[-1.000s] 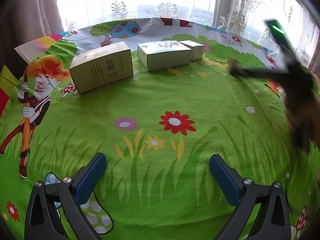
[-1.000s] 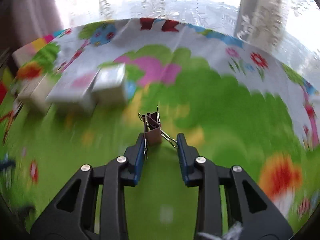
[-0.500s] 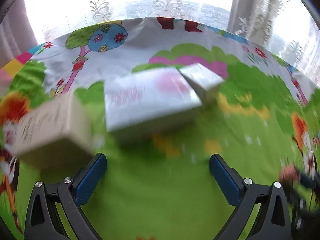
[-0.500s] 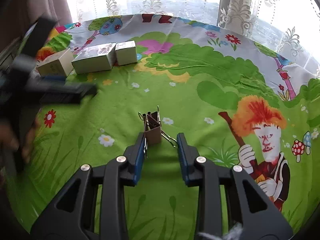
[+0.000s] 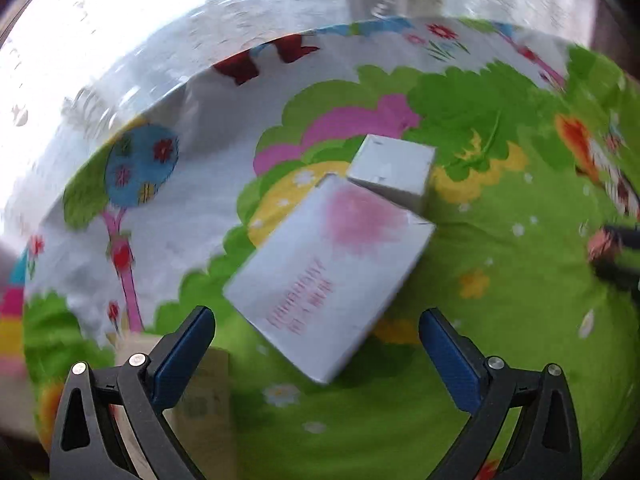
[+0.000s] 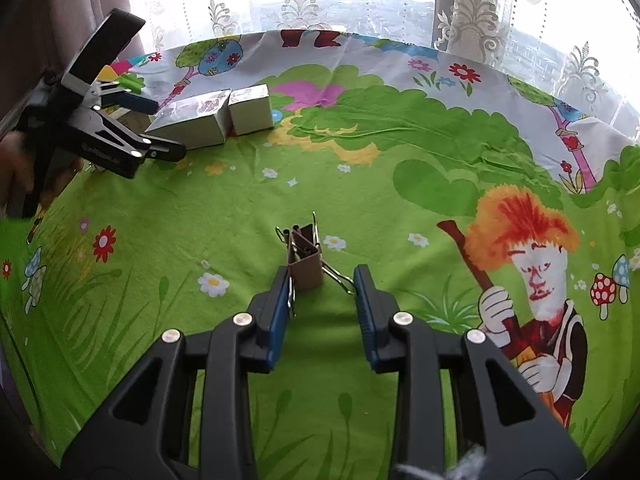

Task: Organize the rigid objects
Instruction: 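Grasp the white box with pink print with the left tool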

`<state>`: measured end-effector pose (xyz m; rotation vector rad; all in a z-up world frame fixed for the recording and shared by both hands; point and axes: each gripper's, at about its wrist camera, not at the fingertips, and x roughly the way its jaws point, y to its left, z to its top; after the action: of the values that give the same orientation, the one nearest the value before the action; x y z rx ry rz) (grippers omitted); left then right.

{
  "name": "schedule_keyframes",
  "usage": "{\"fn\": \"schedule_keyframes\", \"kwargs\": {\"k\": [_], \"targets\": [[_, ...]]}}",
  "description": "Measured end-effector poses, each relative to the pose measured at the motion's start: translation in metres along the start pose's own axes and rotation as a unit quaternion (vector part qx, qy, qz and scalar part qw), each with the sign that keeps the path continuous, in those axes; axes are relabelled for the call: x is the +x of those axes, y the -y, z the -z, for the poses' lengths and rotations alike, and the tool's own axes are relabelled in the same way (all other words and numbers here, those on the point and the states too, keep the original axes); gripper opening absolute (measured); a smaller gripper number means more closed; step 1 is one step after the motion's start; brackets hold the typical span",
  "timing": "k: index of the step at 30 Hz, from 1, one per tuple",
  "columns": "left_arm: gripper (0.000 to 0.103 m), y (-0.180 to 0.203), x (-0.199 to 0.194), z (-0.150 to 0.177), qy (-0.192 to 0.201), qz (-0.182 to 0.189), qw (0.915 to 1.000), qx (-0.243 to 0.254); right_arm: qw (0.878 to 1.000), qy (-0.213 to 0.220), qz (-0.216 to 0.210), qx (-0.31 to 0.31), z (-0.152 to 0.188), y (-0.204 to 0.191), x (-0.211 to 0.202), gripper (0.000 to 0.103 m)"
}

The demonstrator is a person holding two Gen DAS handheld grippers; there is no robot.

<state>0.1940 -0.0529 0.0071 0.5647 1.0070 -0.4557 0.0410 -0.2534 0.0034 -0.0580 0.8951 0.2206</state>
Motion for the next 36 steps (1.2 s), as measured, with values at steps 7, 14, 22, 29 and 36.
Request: {"fn": "schedule_keyframes", "kwargs": {"k": [7, 14, 22, 29, 36], "targets": [[0.103, -0.011, 0.025, -0.029, -0.033, 0.058, 0.9955, 0.067, 1.000, 0.000, -0.001, 0.005, 0.000, 0.000, 0.001, 0.036], [0.067, 0.015, -0.009, -0.006, 0.004, 0.135, 0.9894, -0.054, 1.000, 0.003, -0.013, 0.016, 0.001, 0.004, 0.001, 0.036], [0.073, 0.079, -0.079, 0.097, 0.041, 0.081, 0.9770, -0.193, 0.999, 0.005, -0.022, 0.024, 0.001, 0.008, 0.003, 0.036], [0.096, 0.103, -0.062, 0.109, 0.072, 0.019, 0.9766, -0.201, 1.000, 0.005, -0.018, 0.022, 0.001, 0.006, 0.002, 0.036], [0.097, 0.100, -0.061, 0.110, 0.074, 0.012, 0.9745, -0.212, 1.000, 0.002, 0.000, 0.004, -0.001, 0.001, 0.003, 0.036]]}}
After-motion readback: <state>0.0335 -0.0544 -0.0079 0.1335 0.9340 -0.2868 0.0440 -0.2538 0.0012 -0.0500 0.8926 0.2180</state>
